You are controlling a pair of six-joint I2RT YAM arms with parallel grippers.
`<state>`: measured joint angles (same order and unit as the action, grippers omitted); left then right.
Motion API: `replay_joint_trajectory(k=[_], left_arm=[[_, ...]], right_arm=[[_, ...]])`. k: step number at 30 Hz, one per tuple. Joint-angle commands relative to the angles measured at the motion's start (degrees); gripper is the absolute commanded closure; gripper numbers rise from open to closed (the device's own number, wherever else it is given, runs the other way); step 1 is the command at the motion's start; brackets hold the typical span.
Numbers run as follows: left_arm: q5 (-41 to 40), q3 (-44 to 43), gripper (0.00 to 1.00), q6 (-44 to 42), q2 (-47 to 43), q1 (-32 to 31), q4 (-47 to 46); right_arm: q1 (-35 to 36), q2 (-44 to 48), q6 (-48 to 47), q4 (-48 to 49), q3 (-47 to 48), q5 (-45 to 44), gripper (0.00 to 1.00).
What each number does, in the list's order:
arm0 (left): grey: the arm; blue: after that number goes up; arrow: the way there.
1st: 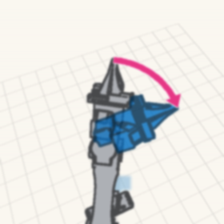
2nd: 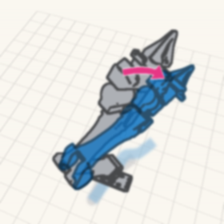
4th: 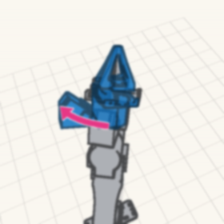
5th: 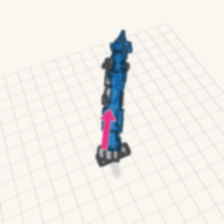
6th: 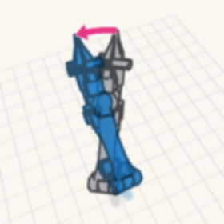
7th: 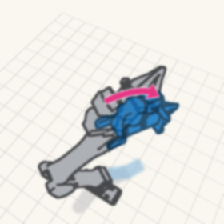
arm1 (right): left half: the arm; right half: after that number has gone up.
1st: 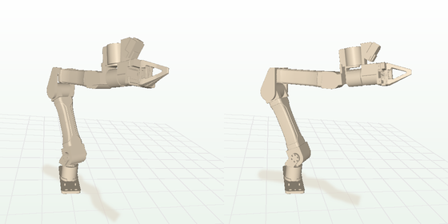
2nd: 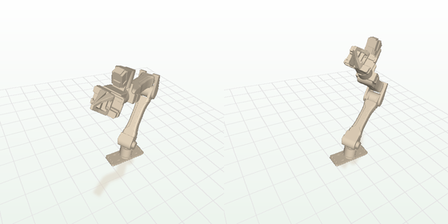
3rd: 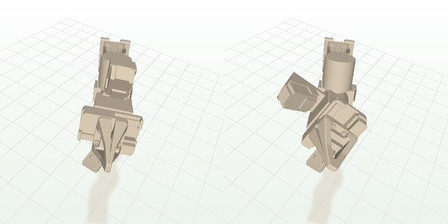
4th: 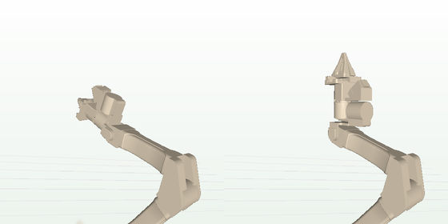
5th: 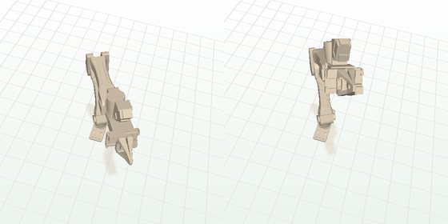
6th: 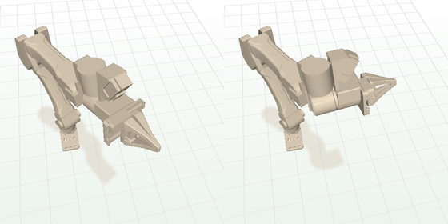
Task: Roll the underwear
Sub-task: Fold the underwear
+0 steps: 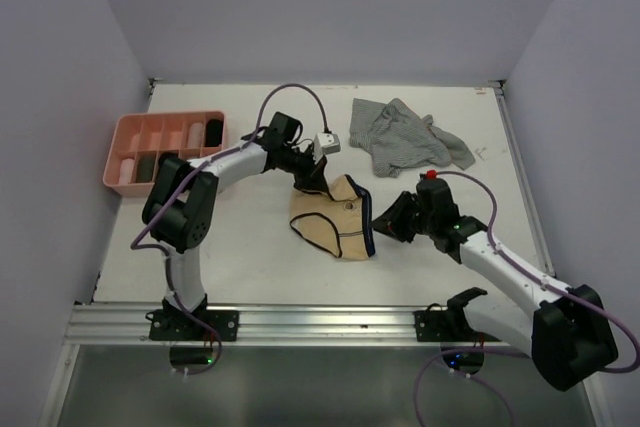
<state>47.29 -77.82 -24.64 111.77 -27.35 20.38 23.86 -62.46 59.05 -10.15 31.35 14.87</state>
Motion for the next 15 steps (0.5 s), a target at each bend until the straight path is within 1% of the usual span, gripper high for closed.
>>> replay_joint_trajectory(k=[1, 4, 6, 9, 15], left_arm=[[-0.61, 3.63, 1.00, -0.76, -5.41, -1.03, -4.82], [-0.88, 4.61, 1.00, -0.23, -5.86, -1.30, -5.53], [-0.45, 4.78, 1.00, 0.21, -6.12, -1.39, -5.62], [-0.27, 5.40, 1.00, 0.74, -6.56, -1.82, -5.88], [0.26, 6.97, 1.00, 1.00, -8.40, -3.93, -4.82]], right_arm=[[2.33, 3.83, 5.72, -7.16, -4.98, -1.60, 0.76], [5.32, 4.71, 7.74, -5.85, -8.58, -2.66, 0.80], [6.64, 3.58, 9.15, -2.34, -10.69, -3.61, 0.80], [7.17, 0.68, 9.07, 1.27, -11.49, -4.24, 0.81], [7.61, -8.55, 8.72, 8.56, -12.28, -5.47, 0.83]])
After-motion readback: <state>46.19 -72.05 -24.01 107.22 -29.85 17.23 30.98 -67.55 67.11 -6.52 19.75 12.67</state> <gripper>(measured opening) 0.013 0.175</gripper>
